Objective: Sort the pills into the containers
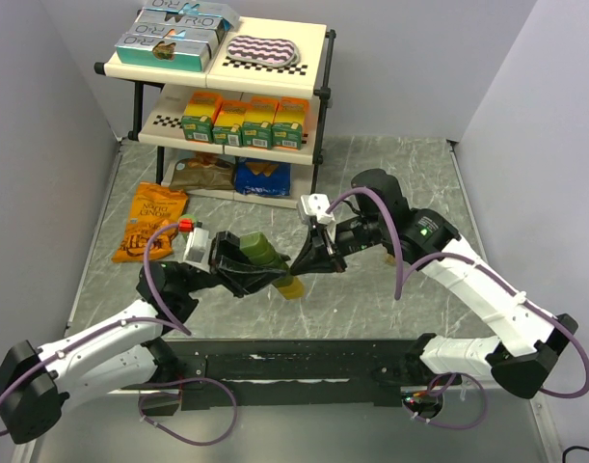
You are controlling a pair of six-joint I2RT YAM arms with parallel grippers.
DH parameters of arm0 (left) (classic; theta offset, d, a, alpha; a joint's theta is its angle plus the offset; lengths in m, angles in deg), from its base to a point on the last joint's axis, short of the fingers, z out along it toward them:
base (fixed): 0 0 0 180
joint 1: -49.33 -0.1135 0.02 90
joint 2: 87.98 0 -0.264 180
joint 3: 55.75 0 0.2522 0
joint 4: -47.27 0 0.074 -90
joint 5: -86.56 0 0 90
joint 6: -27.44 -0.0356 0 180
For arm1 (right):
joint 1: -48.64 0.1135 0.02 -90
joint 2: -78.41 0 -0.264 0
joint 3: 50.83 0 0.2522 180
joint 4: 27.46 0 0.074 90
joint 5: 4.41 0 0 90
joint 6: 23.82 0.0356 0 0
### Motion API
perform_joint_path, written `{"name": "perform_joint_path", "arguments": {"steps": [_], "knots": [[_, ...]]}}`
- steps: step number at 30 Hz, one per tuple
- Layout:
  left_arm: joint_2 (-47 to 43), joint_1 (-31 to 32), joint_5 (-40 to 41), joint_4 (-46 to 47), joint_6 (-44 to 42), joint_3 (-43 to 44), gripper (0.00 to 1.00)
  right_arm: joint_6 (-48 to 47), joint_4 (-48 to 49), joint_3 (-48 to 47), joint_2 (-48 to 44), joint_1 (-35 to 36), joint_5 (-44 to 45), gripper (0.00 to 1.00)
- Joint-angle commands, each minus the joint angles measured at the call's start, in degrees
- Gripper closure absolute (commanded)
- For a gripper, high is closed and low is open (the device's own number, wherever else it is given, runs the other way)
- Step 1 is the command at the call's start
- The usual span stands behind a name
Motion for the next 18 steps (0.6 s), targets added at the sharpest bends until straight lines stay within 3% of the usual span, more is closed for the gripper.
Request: {"name": "perform_joint_path", "arguments": {"steps": [1,10,18], "knots": [[0.36,0.85,0.72,18.43,4.84,1.89,0.99,-0.63,6.41,-1.91,2.02,0.48,11.39,0.89],[5.02,0.85,2.03,33.09,11.6,0.31,0.99,6.4,13.62,-6.92,6.06,0.66,17.37,0.94],[6.52,1.64,3.88,37.86,13.36,-0.22,0.99,10.71,18.19,-8.68,9.23,1.27,23.0,0.97]]}}
